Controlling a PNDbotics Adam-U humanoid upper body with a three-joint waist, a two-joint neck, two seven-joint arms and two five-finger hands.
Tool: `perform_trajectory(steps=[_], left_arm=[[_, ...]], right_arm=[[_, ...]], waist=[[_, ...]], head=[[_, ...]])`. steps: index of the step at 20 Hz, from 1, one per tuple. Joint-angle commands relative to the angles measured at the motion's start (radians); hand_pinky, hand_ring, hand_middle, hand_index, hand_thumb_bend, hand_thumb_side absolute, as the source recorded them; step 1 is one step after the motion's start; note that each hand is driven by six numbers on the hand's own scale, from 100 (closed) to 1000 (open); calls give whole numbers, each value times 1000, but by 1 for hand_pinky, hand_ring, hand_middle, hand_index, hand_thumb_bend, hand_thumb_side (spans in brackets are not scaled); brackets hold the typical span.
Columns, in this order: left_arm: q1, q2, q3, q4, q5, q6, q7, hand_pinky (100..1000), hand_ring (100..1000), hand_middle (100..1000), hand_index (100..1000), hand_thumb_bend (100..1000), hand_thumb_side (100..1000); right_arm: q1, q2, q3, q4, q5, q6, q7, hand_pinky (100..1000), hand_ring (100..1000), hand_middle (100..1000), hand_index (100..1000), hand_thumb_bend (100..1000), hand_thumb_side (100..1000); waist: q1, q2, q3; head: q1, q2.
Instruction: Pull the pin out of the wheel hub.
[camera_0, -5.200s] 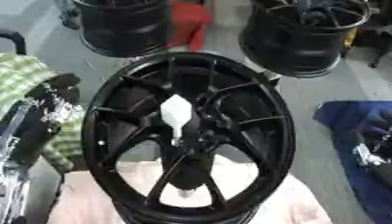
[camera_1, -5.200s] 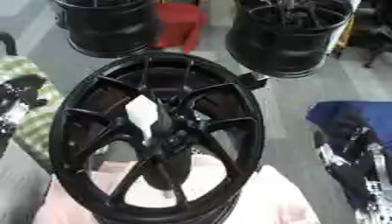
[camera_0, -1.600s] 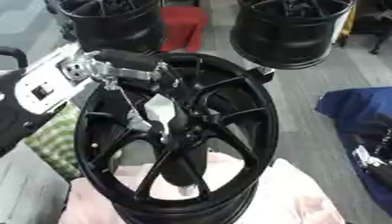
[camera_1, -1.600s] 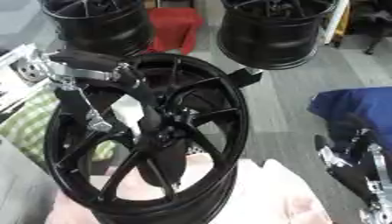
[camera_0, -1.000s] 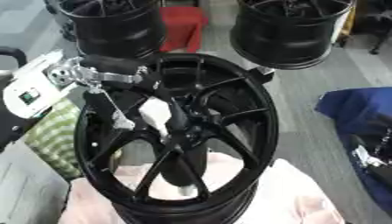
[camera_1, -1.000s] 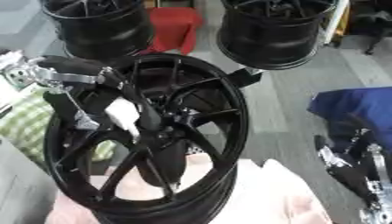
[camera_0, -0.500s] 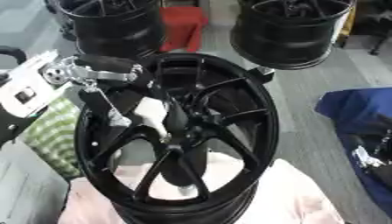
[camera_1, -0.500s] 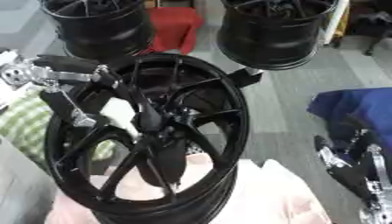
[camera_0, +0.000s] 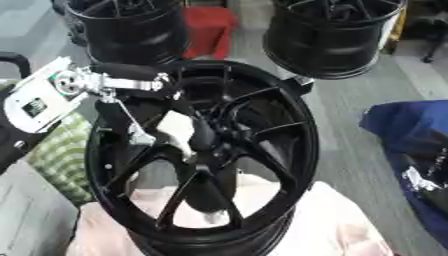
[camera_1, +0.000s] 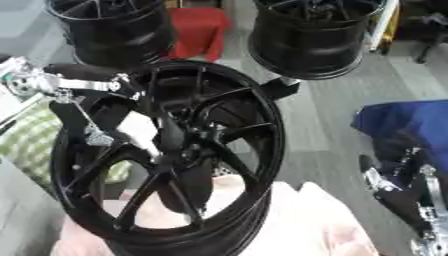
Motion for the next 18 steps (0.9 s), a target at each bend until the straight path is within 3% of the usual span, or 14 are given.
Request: perform_trajectory(steps=[1,7,13,18], left_arm=[[-32,9,32,-21,51,-141,-169,720,445,298,545,115,247],[-67,14,112,-54,148,-86,-169,717,431,277,532,100,258],[-105,22,210,-34,174,-62,-168,720,433,277,533,100,251],[-61,95,307,-18,183,-69,-121,726,439,282,541,105,246]], right_arm=[[-6,-19,-8,-9,-3,-1,0,564,723,761,930,369,324],[-3,-18,-10,-6,-3,-1,-2,564,722,761,930,369,323],[1,-17,-12,-4,-2,-1,-3,564,722,761,930,370,324],[2,-17,-17,-2,-1,-1,-7,564,722,761,931,371,324]], waist=[[-3,-10,2],[-2,-11,6],[-1,-16,10],[0,-15,15]], head=[[-1,1],[-8,3],[-14,6],[-21,3]])
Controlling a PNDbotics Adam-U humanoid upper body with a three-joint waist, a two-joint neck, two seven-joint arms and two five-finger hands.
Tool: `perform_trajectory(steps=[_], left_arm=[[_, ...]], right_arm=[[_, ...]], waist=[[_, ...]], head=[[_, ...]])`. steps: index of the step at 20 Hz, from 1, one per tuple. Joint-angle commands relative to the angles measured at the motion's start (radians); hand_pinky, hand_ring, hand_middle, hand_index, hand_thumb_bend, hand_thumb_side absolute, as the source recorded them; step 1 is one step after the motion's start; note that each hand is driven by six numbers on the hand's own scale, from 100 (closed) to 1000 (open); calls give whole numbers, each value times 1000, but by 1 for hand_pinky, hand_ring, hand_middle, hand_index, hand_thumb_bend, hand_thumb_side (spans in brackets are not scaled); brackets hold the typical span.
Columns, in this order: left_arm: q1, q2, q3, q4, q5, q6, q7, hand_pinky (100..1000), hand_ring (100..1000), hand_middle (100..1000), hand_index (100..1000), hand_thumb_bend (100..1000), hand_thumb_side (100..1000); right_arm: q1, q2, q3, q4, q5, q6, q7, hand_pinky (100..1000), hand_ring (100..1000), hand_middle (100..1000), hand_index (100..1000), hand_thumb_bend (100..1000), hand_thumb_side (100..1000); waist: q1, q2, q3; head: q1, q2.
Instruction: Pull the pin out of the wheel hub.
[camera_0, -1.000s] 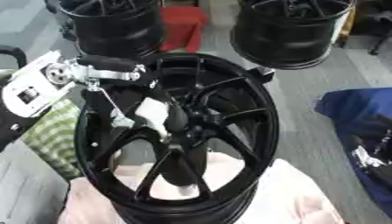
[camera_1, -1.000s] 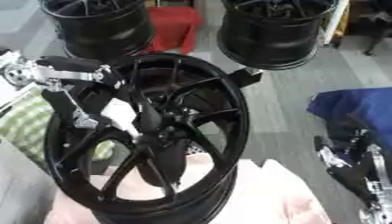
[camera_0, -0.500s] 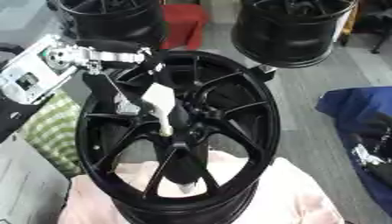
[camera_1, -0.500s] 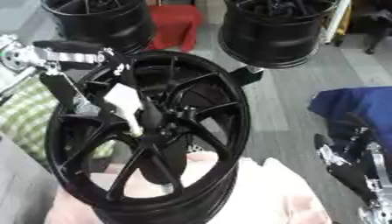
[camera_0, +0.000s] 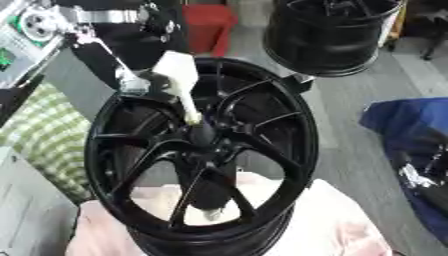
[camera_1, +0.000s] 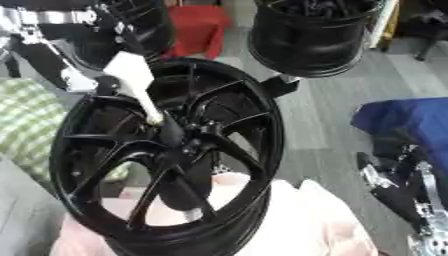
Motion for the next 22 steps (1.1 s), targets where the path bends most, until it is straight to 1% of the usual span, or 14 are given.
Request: perform_trajectory(steps=[1,4,7,9,11,12,13,14,15,16,17,18,20,22], left_arm=[[22,87,78,-5,11,-111,-67,727,440,283,541,105,247],[109,160,149,-9,17,-105,-18,733,444,286,546,109,252],[219,221,226,4,2,-95,38,736,453,298,557,125,245],[299,249,272,26,-34,-92,74,738,456,303,562,127,239],[383,257,316,51,-74,-89,107,744,470,322,582,133,236],[425,253,340,63,-99,-86,123,757,509,375,634,173,265],[462,245,366,76,-132,-80,141,764,532,407,660,193,277],[493,234,388,88,-166,-74,161,783,601,493,733,200,287],[523,215,415,107,-201,-60,190,798,649,548,781,228,316],[550,194,443,128,-234,-43,225,838,743,668,853,331,416],[572,172,469,150,-265,-24,267,853,763,707,870,361,451],[591,151,492,168,-290,-5,310,884,804,778,907,424,544],[623,113,530,190,-321,32,392,918,834,832,937,481,637],[654,66,570,194,-326,69,466,925,837,838,947,479,674]], right_arm=[[-7,-16,-11,-7,0,0,-5,564,722,761,931,371,324],[-7,-15,-14,-7,1,0,-8,563,722,761,931,371,325],[-9,-13,-18,-7,1,-1,-12,563,722,761,931,371,324],[-10,-11,-19,-8,2,-1,-13,563,722,761,931,371,325],[-11,-9,-21,-9,2,-1,-14,563,722,760,930,371,325],[-11,-8,-22,-9,2,-1,-15,563,722,760,930,372,325],[-12,-7,-23,-9,2,-1,-16,563,722,760,930,372,325],[-12,-6,-23,-9,2,-1,-17,563,722,760,930,372,325],[-13,-5,-24,-9,2,-1,-18,563,722,760,930,371,325],[-14,-4,-24,-10,1,-1,-18,563,722,760,930,371,326],[-14,-3,-25,-10,1,-1,-18,563,722,760,930,370,326],[-15,-1,-25,-10,2,-1,-18,563,722,760,930,371,327],[-16,1,-26,-11,2,0,-19,563,722,760,930,371,328],[-17,3,-29,-11,1,0,-21,563,722,760,930,369,328]], waist=[[-2,-14,3],[-3,-13,7],[-4,-11,14],[-6,-9,18],[-7,-7,23],[-8,-6,25],[-9,-4,27],[-11,-3,29],[-12,-2,30],[-14,-1,31],[-16,0,30],[-18,1,28],[-23,4,25],[-27,7,22]], head=[[-5,-1],[-9,-5],[-10,-8],[-11,-12],[-11,-15],[-12,-16],[-12,-17],[-13,-18],[-13,-18],[-12,-18],[-12,-18],[-12,-19],[-11,-21],[-7,-22]])
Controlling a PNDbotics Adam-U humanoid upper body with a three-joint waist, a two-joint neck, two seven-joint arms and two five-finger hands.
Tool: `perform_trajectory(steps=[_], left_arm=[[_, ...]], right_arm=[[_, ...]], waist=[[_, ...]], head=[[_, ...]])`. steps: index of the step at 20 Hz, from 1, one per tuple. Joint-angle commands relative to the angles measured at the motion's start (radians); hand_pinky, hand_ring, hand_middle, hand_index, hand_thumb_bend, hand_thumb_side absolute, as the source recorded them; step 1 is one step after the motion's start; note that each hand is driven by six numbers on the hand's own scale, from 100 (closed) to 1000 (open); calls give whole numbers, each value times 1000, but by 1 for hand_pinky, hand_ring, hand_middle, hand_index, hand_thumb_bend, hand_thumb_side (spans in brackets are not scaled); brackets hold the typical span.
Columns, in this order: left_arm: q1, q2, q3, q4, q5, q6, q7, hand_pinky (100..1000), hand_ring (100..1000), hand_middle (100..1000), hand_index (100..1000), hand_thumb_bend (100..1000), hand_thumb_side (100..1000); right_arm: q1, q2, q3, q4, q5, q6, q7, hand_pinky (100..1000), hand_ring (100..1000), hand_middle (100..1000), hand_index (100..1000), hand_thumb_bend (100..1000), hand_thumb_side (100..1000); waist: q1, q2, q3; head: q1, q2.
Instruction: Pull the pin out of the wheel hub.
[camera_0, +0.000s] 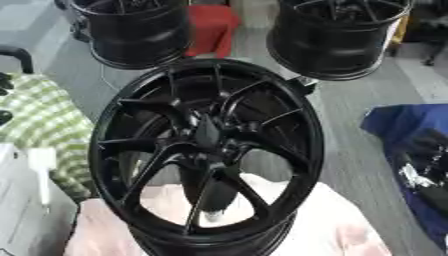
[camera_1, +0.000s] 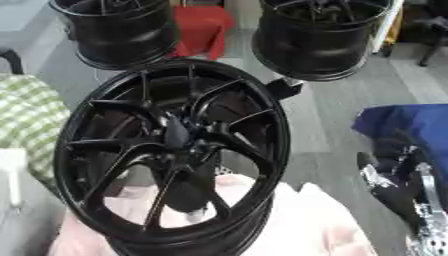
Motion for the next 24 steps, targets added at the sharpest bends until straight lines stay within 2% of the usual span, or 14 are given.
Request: perform_trajectory(steps=[1,5,7,13,19,21,24], left_arm=[[23,-39,76,-2,-17,56,113,915,824,822,941,460,673],[66,-135,142,-81,26,118,188,887,791,778,914,271,598],[78,-187,172,-151,45,154,222,882,786,767,899,221,574],[110,-388,206,-433,140,283,302,886,787,753,882,187,578],[151,-622,212,-609,83,429,306,870,762,725,869,160,551],[175,-662,200,-639,77,461,309,868,760,722,868,150,538],[195,-670,180,-643,79,483,317,866,757,718,865,146,522]], right_arm=[[-9,-6,-10,-16,0,0,-5,564,722,761,931,368,328],[-14,-1,-9,-18,-3,-1,-3,564,722,760,930,369,329],[-16,1,-9,-18,-5,-2,-3,564,723,761,931,367,330],[-23,13,-5,-18,-10,-3,3,564,722,760,930,366,334],[-27,26,-5,-7,-16,-2,-3,562,720,757,928,363,336],[-28,29,-3,2,-13,-2,-4,561,719,757,928,359,334],[-25,30,-5,12,-11,-2,-9,561,718,756,927,356,334]], waist=[[-1,-4,-2],[-10,3,-2],[-14,6,-1],[-31,10,-1],[-42,14,2],[-44,14,2],[-44,12,4]], head=[[3,-12],[7,-14],[10,-15],[20,-14],[28,-19],[29,-22],[28,-28]])
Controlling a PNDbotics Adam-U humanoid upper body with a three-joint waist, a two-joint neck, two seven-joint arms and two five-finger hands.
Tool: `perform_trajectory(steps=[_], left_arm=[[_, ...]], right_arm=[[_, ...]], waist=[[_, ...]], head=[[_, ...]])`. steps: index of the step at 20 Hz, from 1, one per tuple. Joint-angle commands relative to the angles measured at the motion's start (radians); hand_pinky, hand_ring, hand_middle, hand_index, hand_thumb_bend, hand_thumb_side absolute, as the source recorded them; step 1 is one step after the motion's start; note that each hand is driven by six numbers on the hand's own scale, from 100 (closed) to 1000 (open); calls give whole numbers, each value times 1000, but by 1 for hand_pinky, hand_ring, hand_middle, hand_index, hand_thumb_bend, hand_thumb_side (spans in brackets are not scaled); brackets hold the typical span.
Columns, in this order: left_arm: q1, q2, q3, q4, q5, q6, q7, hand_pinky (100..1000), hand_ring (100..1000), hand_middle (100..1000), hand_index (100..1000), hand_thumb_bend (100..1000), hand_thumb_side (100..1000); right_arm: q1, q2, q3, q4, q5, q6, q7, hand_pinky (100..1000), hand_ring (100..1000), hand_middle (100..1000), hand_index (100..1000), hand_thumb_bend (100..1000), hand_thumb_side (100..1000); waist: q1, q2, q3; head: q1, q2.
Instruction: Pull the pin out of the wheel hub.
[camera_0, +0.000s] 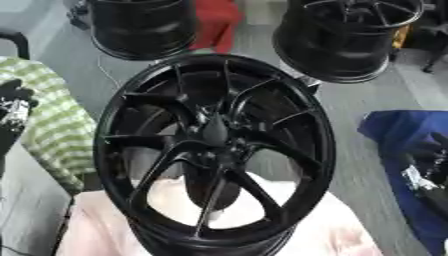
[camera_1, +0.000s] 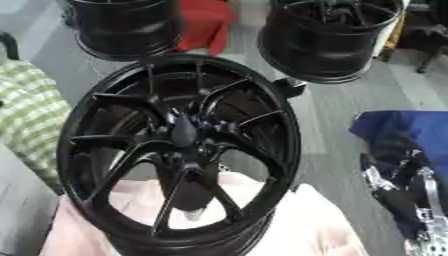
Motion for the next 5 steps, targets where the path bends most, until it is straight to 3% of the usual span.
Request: perform_trajectory(steps=[1,5], left_arm=[[1,-2,-14,-28,5,24,11,866,757,718,864,143,519],[8,-9,-25,-22,13,29,12,865,755,715,864,139,516]], right_arm=[[-5,-8,-7,1,-1,0,-9,561,718,756,928,353,332],[-2,-6,-8,8,6,0,-12,561,719,757,928,349,334]], waist=[[2,-12,1],[1,-18,2]], head=[[0,-17],[0,-19]])
